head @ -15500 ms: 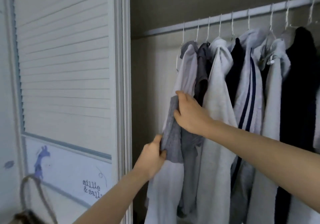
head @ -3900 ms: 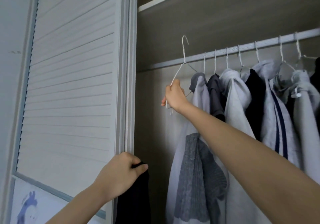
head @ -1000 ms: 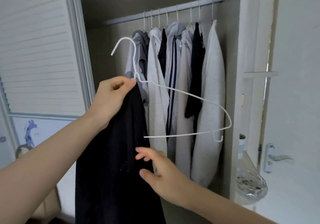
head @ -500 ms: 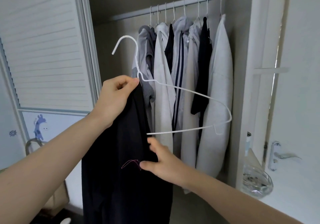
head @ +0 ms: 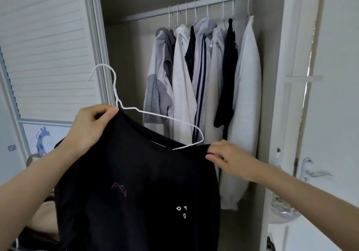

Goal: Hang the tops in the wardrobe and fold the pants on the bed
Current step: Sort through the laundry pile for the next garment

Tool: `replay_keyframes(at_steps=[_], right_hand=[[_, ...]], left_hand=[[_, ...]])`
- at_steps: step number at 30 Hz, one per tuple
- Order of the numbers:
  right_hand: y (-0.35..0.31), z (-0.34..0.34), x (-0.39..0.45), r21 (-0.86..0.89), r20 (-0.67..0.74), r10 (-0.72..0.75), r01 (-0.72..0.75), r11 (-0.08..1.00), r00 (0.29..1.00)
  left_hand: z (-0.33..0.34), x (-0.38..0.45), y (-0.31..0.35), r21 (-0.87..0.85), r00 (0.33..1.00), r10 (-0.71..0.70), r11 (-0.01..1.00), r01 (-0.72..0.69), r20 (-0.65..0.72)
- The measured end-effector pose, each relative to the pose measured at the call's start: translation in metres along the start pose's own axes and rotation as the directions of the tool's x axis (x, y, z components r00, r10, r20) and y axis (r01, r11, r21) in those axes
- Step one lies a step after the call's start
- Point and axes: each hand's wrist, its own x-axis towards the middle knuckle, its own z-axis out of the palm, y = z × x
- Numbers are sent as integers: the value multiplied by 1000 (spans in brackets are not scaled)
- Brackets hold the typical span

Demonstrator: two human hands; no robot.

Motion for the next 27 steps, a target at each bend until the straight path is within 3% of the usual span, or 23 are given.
replay_keyframes(at_steps=[3,5,11,15,18,21,24,27], right_hand=[[2,4,-2,-49,50,-47,49,998,998],[4,10,-4,-70,95,-66,73,995,993],[10,-18,-6,-15,12,-13,13,1000,1000],[-21,-22,20,336,-102,159,-116,935,982],[-48,-20,38,451,-180,238,-135,882,954],[-45,-29,33,524,-290,296,-107,845,910],[-28,-48,20,638,-341,349,-58,768,873],[-17,-55,15,510,-322,215,-22,860,922]], left_hand=[[5,3,-2,-247,993,-119,963,109,-26],[9,3,-2,-283,990,-142,950,131,-19],[8,-8,-3,12,997,-47,999,46,69],[41,-21,27,32,980,42,998,-49,194],[63,-25,46,76,957,124,986,-148,261],[46,-16,33,76,940,112,987,-143,323],[18,-9,6,46,965,47,997,-61,258],[11,-6,-12,26,992,-5,1000,2,128]])
